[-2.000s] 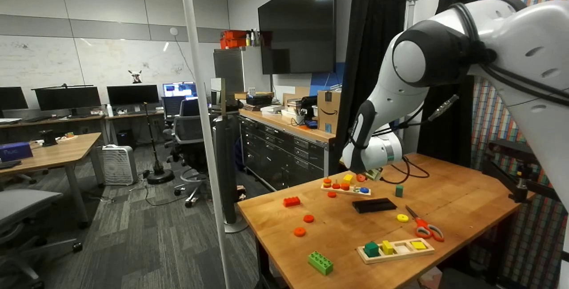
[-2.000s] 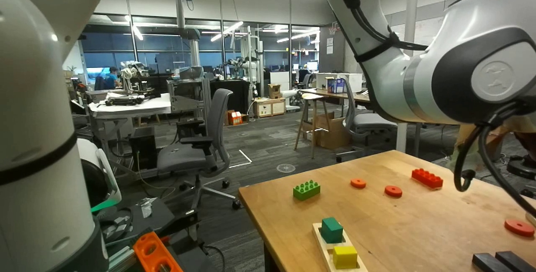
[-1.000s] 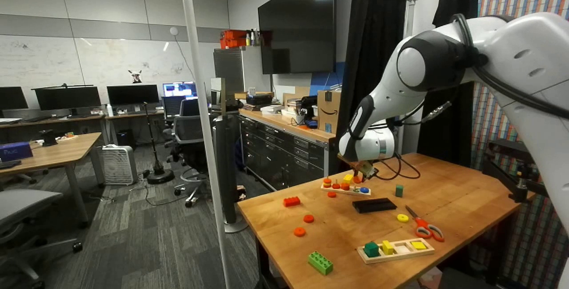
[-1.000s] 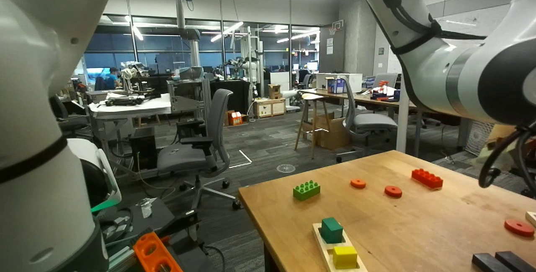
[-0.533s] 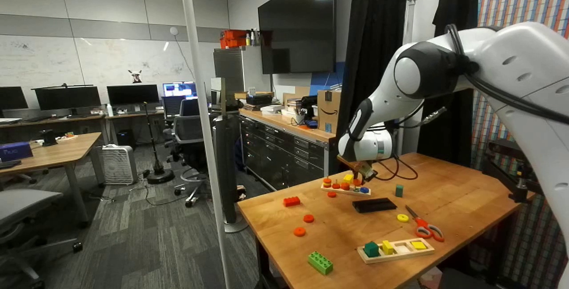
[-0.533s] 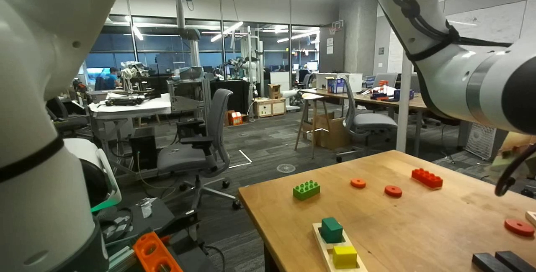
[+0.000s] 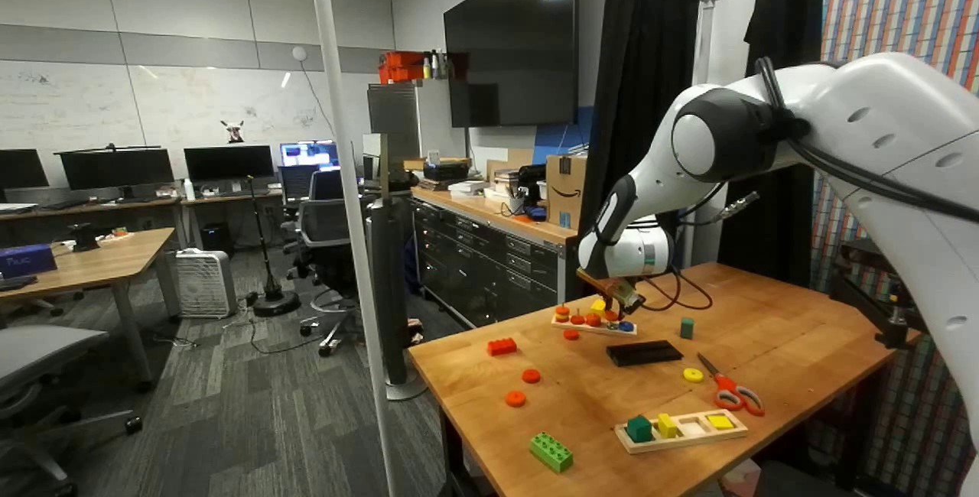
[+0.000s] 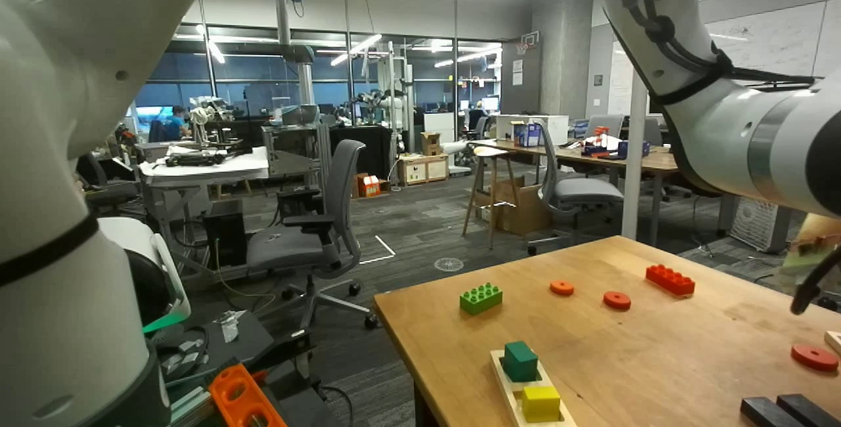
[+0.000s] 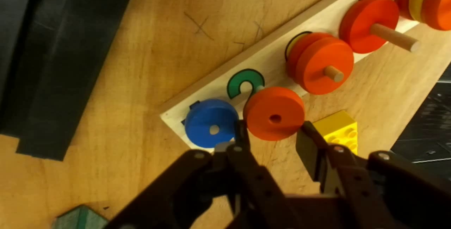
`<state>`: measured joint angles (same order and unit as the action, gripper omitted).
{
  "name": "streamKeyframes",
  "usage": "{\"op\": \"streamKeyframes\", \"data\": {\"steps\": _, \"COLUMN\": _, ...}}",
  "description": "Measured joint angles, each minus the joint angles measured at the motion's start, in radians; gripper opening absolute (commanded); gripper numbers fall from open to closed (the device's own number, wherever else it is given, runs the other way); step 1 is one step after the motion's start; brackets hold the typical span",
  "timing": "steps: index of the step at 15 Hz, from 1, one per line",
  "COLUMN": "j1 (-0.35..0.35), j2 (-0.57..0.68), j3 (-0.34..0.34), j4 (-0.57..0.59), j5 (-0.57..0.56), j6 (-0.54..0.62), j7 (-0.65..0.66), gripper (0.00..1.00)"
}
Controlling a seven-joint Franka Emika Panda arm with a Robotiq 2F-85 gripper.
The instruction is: Place one orange ring on the right side of the wooden board
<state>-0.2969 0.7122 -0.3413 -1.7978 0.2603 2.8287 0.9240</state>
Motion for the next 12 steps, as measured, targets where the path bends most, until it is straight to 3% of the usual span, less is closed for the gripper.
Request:
{"op": "streamKeyframes", "data": {"steps": 9, "j1": -0.025, "j2": 0.013, "j3": 0.033, "j4": 0.031, "j5": 0.008, "j6": -0.026, "j7": -0.002, "gripper": 0.17}}
{"op": "streamKeyframes", "data": {"steps": 10, "j1": -0.025, "j2": 0.014, "j3": 0.034, "j4": 0.033, "j5": 0.008, "j6": -0.027, "j7": -0.002, "gripper": 0.51}}
{"op": "streamKeyframes", "data": {"steps": 11, "j1": -0.025, "j2": 0.014, "j3": 0.036, "j4": 0.036, "j5": 0.008, "j6": -0.029, "j7": -0.002, "gripper": 0.64}}
{"op": "streamKeyframes", "data": {"steps": 12, "j1": -0.024, "j2": 0.015, "j3": 0.036, "j4": 0.037, "j5": 0.008, "j6": -0.033, "j7": -0.002, "gripper": 0.30}}
